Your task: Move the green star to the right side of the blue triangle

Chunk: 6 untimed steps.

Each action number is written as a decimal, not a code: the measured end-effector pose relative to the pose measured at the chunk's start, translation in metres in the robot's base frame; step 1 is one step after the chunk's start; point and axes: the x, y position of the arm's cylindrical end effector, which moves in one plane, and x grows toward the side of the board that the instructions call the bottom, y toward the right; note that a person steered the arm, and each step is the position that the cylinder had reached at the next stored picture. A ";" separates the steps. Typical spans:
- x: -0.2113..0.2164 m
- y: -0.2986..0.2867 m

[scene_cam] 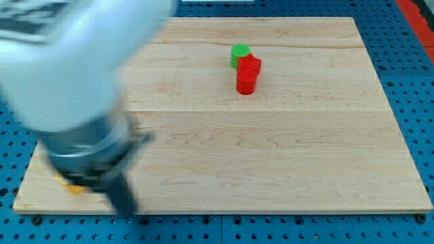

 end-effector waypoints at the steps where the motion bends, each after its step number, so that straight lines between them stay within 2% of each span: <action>1: 0.000 -0.098; 2: -0.002 -0.109; 3: -0.044 -0.122; 4: -0.056 -0.086; 6: -0.093 -0.069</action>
